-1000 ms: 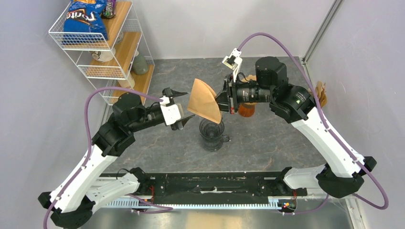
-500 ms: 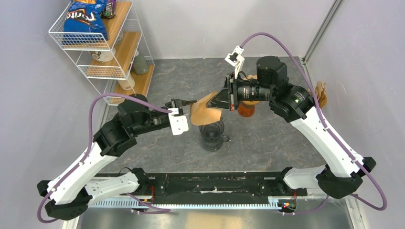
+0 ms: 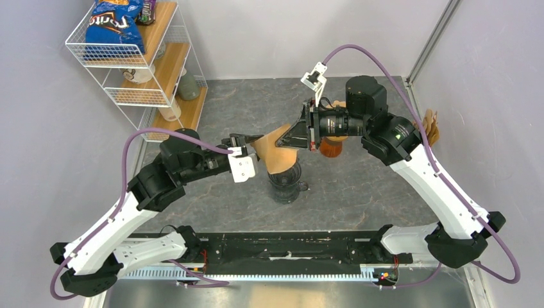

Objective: Place the coffee filter in the dripper

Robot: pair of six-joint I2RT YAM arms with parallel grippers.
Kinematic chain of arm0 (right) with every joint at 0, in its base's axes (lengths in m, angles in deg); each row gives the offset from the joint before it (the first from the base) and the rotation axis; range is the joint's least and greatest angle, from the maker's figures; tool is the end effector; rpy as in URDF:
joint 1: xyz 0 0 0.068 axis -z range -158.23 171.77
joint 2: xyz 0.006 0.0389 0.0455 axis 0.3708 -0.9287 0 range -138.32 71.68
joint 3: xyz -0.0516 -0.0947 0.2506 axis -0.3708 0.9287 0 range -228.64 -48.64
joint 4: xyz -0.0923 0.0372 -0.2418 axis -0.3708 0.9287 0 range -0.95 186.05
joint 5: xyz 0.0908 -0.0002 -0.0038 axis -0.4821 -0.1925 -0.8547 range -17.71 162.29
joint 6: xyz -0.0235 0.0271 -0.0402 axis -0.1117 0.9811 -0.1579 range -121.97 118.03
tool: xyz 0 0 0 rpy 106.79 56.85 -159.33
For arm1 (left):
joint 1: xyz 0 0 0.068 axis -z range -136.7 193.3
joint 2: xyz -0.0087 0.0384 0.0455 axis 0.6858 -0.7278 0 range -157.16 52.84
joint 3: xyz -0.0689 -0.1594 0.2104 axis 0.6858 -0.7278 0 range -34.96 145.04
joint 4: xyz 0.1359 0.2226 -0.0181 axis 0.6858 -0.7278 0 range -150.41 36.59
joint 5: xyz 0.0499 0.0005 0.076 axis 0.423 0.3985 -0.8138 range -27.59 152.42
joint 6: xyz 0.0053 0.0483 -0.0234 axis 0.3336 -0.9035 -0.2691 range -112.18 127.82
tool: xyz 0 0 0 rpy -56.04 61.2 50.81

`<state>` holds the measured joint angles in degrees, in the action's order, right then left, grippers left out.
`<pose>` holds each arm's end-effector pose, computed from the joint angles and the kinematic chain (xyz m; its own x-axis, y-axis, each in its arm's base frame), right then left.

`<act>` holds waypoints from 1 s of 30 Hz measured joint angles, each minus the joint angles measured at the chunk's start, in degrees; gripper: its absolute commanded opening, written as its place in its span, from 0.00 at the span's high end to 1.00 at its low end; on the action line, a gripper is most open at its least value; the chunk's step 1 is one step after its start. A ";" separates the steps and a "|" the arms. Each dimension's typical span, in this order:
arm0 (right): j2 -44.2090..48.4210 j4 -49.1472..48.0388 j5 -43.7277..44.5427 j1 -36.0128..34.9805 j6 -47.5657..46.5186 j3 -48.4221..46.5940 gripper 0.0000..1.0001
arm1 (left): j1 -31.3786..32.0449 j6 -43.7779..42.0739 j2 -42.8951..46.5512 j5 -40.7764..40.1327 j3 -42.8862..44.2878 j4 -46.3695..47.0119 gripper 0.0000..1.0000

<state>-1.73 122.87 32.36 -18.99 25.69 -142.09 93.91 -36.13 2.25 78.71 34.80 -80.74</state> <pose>0.1764 0.1822 0.4827 -0.6114 -0.0570 -0.7893 -0.7779 0.2263 0.5862 0.1009 -0.1385 0.4393 0.5723 0.3527 -0.7403 0.7235 0.2079 0.6583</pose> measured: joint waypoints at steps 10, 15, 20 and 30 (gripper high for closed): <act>0.39 -0.13 -0.57 0.00 -0.15 0.85 0.49 | 0.04 -0.39 -0.04 -1.18 0.00 1.16 0.98; 0.83 1.16 0.33 0.28 -4.11 0.50 0.38 | 0.04 -0.11 -0.09 0.24 0.59 -0.87 0.98; 1.88 3.61 0.72 0.50 -10.38 -0.52 0.37 | 0.04 1.68 -0.55 3.87 3.39 -4.46 0.98; 2.56 8.52 -2.34 0.04 -20.09 -3.17 0.30 | 0.04 5.75 -4.98 14.73 10.51 -14.19 0.98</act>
<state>0.83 131.40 30.03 -18.94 5.61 -145.26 93.95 -30.38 -2.74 93.44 45.31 -94.92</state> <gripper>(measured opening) 0.696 0.034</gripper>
